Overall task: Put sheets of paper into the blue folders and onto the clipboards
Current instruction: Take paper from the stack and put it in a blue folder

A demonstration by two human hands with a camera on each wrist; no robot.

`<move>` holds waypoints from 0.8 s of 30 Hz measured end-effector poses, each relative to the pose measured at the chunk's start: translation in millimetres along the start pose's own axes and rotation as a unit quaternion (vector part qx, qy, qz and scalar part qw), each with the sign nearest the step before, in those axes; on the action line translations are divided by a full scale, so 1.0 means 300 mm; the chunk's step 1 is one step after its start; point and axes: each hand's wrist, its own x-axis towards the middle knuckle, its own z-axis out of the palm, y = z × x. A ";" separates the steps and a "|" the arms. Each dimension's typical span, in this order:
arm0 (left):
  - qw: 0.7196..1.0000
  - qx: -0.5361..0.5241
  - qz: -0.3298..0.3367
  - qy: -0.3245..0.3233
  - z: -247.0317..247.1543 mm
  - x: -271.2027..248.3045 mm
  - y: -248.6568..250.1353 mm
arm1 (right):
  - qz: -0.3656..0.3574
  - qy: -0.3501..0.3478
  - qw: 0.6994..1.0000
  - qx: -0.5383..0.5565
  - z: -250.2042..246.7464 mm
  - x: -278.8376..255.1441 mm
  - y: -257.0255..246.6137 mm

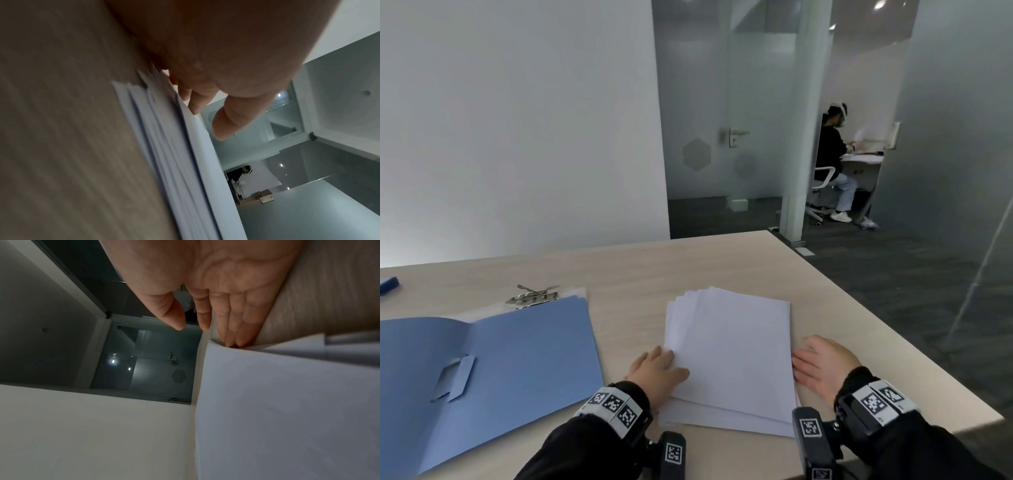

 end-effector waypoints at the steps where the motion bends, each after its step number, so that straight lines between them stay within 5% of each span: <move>1: 1.000 0.004 0.001 0.002 0.005 0.007 -0.008 | 0.004 0.005 1.000 0.008 -0.007 0.014 0.004; 7: 0.998 0.063 -0.009 -0.005 0.000 0.014 -0.029 | 0.011 0.015 1.000 -0.016 -0.034 0.055 0.012; 21: 1.000 -0.014 0.023 0.004 -0.015 0.007 -0.042 | -0.098 0.007 0.982 -0.159 -0.048 0.048 0.001; 24: 0.992 -0.104 0.035 0.059 -0.037 -0.026 0.009 | -0.136 -0.006 0.978 -0.158 -0.038 0.013 -0.020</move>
